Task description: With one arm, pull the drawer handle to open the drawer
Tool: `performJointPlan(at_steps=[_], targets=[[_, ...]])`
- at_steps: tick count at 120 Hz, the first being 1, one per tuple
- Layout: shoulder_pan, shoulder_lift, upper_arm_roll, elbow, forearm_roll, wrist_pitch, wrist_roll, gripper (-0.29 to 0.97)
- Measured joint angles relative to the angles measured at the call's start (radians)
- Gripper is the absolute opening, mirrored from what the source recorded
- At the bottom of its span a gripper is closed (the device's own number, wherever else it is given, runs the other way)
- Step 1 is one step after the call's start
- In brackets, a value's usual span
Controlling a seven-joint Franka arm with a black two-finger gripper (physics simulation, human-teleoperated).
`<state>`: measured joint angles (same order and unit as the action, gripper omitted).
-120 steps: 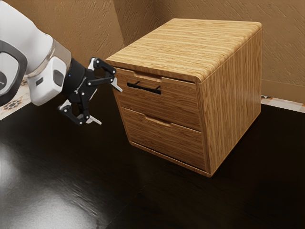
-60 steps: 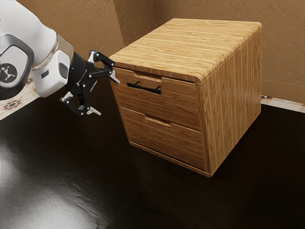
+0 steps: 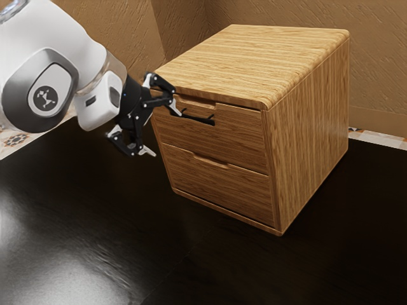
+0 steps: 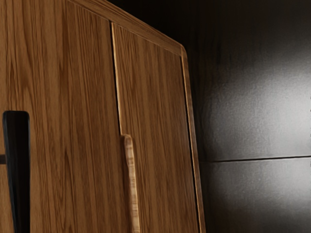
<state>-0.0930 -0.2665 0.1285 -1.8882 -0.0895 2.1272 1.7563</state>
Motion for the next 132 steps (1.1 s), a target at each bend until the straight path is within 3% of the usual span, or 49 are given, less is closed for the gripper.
performJointPlan(at_steps=[132], targets=[[-0.005,0.050,0.001,-0.042,-0.024,0.162,-0.072,0.68]])
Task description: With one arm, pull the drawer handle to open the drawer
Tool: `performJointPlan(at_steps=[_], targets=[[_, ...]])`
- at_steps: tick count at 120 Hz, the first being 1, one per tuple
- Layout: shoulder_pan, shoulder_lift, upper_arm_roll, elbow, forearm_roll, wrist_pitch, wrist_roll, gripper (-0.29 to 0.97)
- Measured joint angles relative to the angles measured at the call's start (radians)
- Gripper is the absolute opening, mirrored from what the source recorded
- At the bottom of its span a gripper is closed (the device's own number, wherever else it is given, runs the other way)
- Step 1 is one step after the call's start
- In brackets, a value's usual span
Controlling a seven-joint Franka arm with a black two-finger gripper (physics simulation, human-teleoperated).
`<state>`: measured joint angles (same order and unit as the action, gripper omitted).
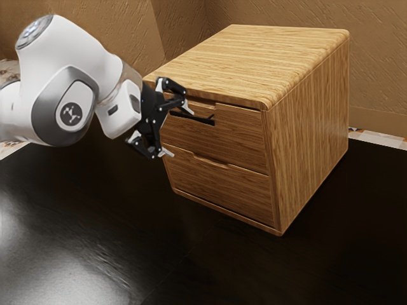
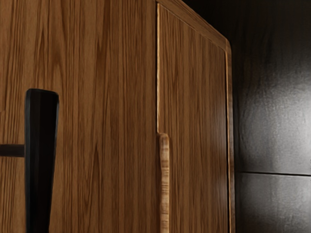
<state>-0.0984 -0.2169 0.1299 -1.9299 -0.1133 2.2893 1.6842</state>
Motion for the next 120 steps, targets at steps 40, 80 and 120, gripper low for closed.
performJointPlan(at_steps=[40,80,120], targets=[[0.005,0.005,0.002,-0.005,-0.001,0.022,-0.021,0.68],[0.011,0.012,0.000,-0.013,-0.003,0.029,-0.041,0.69],[0.009,0.006,0.000,-0.029,-0.003,0.031,-0.056,0.68]])
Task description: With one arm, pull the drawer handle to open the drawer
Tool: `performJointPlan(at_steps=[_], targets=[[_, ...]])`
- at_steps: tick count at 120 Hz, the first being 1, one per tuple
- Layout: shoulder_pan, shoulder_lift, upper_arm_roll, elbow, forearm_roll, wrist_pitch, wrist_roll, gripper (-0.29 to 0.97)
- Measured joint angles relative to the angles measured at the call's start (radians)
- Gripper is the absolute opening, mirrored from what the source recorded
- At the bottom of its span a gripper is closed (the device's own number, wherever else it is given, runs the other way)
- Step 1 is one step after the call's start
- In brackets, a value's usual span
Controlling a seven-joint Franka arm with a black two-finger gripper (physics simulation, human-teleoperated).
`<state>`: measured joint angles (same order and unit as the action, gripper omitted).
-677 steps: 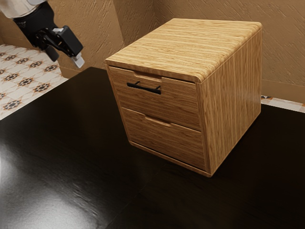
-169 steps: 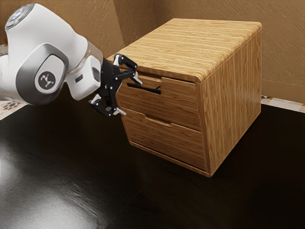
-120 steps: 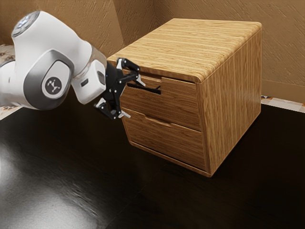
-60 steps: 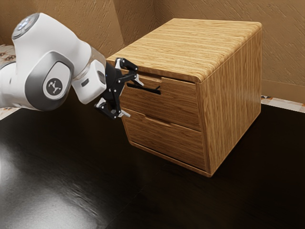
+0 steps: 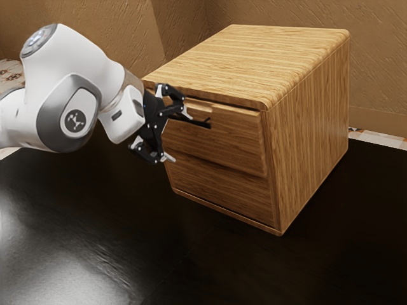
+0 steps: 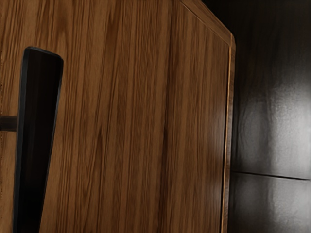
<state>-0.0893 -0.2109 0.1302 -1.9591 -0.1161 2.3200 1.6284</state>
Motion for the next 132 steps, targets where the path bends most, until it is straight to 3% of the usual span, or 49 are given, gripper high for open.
performJointPlan(at_steps=[38,54,76,132], targets=[[-0.002,-0.033,0.000,-0.010,0.001,-0.002,-0.013,0.47],[-0.003,-0.045,0.000,-0.034,0.002,-0.004,-0.017,0.53],[-0.002,-0.076,0.000,-0.052,0.002,-0.006,-0.021,0.45],[-0.001,-0.176,0.000,-0.145,0.004,-0.011,-0.027,0.49]])
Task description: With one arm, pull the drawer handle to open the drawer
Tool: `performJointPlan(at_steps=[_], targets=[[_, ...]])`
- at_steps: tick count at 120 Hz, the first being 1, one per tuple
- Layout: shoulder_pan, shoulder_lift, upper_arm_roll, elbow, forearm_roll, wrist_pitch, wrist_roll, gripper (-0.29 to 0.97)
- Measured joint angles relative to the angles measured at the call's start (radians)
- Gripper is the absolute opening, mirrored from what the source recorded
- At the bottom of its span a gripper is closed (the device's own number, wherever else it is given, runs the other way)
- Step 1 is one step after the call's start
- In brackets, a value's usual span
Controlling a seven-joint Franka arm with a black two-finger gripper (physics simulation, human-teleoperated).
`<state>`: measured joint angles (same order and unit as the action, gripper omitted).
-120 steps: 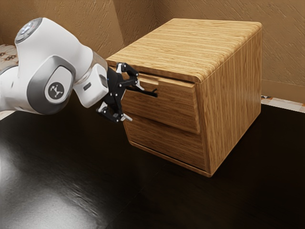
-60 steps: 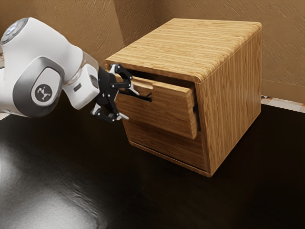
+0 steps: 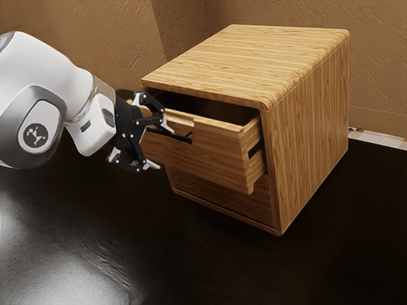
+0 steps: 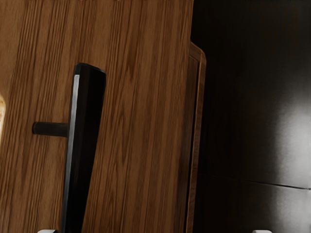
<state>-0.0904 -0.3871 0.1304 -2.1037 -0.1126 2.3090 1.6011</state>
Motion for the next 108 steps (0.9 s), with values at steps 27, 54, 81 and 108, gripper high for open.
performJointPlan(at_steps=[27,54,81,108], targets=[[0.000,-0.069,0.000,-0.059,0.002,-0.001,-0.001,0.48],[0.000,-0.129,0.000,-0.108,0.008,-0.007,-0.002,0.51],[0.001,-0.147,0.002,-0.131,0.010,-0.014,-0.005,0.51],[0.001,-0.188,0.001,-0.150,0.012,-0.029,-0.008,0.45]])
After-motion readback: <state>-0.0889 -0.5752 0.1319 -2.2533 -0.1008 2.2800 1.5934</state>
